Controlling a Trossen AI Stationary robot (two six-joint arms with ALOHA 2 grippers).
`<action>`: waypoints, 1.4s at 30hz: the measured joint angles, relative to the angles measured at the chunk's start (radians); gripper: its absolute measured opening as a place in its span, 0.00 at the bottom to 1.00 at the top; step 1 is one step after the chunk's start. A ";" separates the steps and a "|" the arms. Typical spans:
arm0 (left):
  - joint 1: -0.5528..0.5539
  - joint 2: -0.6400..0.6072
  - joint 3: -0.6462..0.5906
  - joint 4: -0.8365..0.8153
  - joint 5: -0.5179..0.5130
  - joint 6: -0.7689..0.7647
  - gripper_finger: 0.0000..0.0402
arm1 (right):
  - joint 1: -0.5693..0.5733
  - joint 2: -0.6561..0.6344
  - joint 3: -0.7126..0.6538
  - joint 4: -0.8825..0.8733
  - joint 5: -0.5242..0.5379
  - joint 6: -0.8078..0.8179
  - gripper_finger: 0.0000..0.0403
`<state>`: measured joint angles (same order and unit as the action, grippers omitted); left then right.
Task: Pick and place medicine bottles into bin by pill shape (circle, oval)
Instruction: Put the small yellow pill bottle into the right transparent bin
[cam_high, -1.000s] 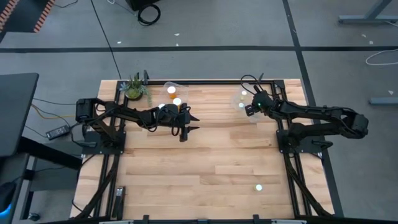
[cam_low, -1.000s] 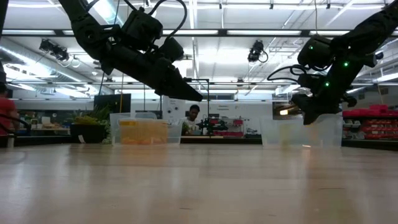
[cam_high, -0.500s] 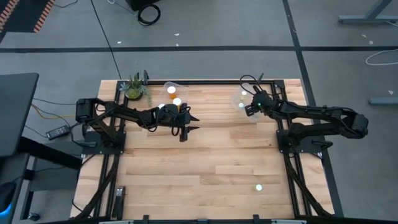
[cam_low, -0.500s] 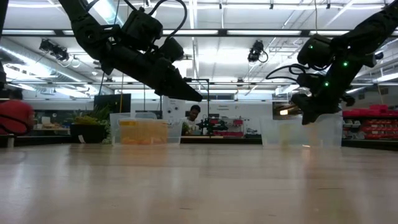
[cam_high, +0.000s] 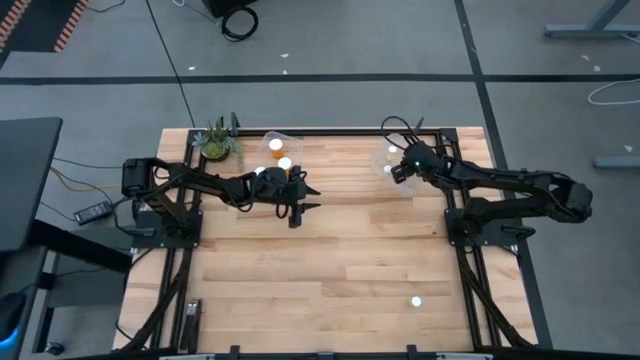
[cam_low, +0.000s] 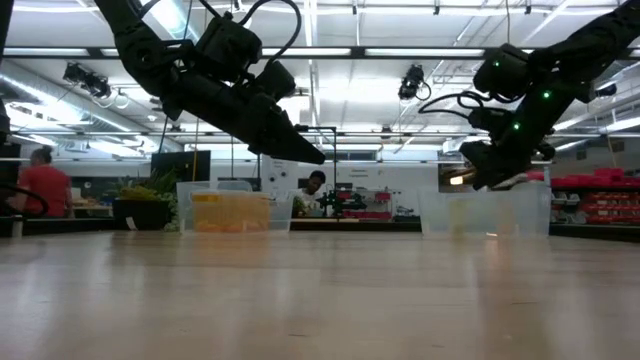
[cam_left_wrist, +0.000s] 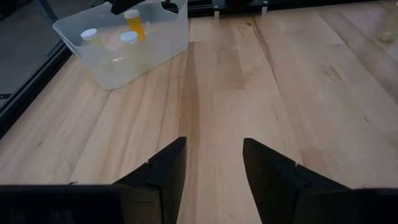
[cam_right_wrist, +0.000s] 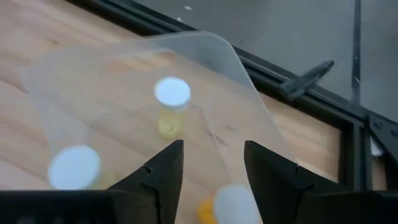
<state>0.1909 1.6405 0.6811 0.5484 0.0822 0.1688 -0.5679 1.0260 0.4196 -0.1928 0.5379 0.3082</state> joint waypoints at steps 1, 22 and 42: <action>0.000 0.000 0.000 0.000 0.000 0.000 0.41 | 0.007 0.000 0.000 0.013 -0.009 -0.009 0.44; 0.000 0.000 0.000 0.001 0.000 0.005 0.40 | 0.393 0.061 0.001 0.237 -0.715 0.035 0.41; 0.002 0.000 0.001 0.059 -0.034 0.131 0.39 | 1.047 0.209 0.298 -0.144 -0.238 0.421 0.40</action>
<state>0.1932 1.6409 0.6819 0.6070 0.0483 0.3001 0.4789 1.2353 0.7179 -0.3367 0.3000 0.7288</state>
